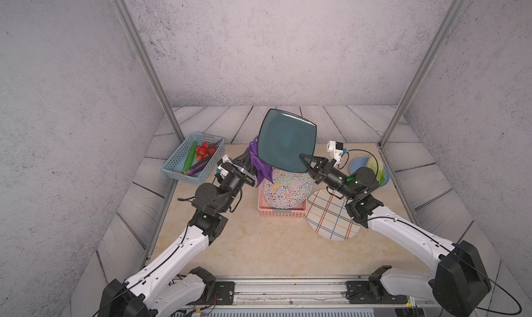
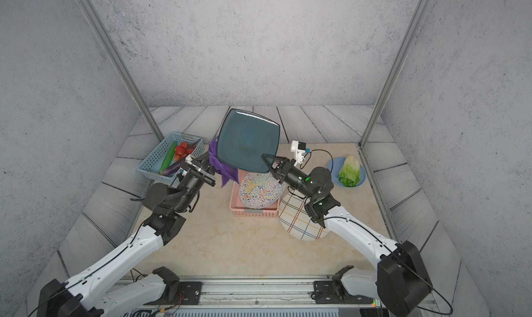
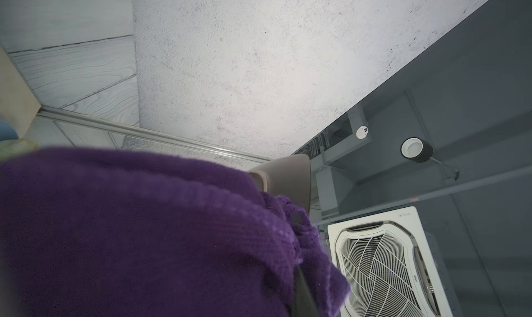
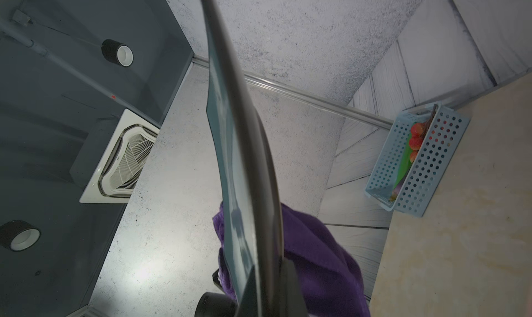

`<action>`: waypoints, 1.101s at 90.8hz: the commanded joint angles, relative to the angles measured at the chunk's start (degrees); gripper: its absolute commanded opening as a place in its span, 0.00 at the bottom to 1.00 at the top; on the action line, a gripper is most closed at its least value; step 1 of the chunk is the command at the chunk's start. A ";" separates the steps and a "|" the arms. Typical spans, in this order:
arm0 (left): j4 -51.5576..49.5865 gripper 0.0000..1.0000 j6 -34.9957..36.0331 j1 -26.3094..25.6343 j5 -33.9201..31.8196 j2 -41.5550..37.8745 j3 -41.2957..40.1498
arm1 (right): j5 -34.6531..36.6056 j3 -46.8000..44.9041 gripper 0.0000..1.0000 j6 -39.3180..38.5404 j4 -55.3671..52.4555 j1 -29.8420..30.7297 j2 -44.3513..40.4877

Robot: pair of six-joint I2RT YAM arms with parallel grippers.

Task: Wipe the wet plate dry
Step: Wipe the plate with towel, then place the plate on the plate.

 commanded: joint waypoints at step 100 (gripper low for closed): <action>-67.68 0.00 75.15 4.70 -3.19 -19.32 11.00 | 15.92 -8.68 0.00 -29.41 -68.87 -36.88 -28.25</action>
